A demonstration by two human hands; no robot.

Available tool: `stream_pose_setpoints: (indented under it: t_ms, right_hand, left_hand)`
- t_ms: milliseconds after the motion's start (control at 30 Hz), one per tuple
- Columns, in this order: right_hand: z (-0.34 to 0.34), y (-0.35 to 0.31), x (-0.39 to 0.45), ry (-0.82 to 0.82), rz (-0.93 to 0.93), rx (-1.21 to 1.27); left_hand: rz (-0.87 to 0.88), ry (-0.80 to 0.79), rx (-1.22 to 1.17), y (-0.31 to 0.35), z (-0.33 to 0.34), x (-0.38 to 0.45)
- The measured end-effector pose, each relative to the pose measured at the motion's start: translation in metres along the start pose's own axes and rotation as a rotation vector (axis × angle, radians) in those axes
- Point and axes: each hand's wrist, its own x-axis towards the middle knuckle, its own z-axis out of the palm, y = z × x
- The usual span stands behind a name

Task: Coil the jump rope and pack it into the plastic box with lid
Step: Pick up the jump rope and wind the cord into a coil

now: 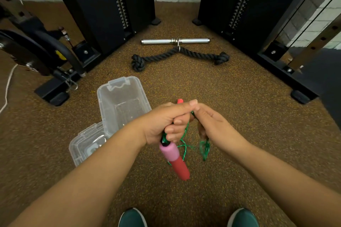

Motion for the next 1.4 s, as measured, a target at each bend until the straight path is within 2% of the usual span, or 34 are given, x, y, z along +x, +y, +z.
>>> stream_pose_setpoints:
  t_ms: [100, 200, 267, 367, 467, 600, 700, 800, 867, 1000, 1167, 1400]
  right_hand:
    - [0.001, 0.002, -0.005, -0.113, 0.142, 0.005]
    - [0.001, 0.003, -0.005, -0.238, 0.096, 0.191]
    - [-0.004, 0.005, -0.003, -0.301, 0.078, 0.209]
    - [-0.011, 0.007, 0.0, -0.31, 0.068, 0.151]
    - [-0.015, 0.006, 0.003, -0.275, 0.074, 0.135]
    - [-0.015, 0.007, 0.003, -0.293, 0.042, 0.104]
    - [-0.014, 0.01, 0.004, -0.192, 0.011, -0.054]
    - [-0.017, 0.006, 0.007, -0.052, -0.074, -0.26]
    - [-0.018, 0.005, 0.007, 0.014, -0.098, -0.298]
    - [-0.014, 0.004, 0.007, 0.01, -0.073, -0.276]
    - [-0.018, 0.002, 0.008, -0.05, 0.012, -0.137]
    - [-0.017, -0.001, 0.007, -0.106, -0.009, 0.044]
  left_hand:
    - [0.0, -0.036, -0.181, 0.001, -0.001, 0.001]
    - [-0.028, -0.07, -0.254, 0.003, -0.006, -0.003]
    - [-0.042, -0.13, -0.251, 0.002, -0.008, -0.006]
    - [-0.061, -0.234, -0.215, 0.001, -0.012, -0.01]
    - [-0.038, -0.258, -0.155, 0.004, -0.015, -0.012]
    - [-0.024, -0.164, -0.093, 0.005, -0.012, -0.012]
    - [-0.001, -0.081, 0.019, 0.002, -0.011, -0.006]
    - [0.054, 0.179, 0.206, 0.006, -0.013, -0.002]
    - [0.086, 0.324, 0.313, 0.008, -0.018, -0.002]
    - [0.101, 0.367, 0.345, 0.008, -0.015, -0.002]
    - [-0.028, 0.167, 0.102, 0.016, -0.014, -0.009]
    - [0.079, 0.105, -0.283, 0.014, -0.002, -0.006]
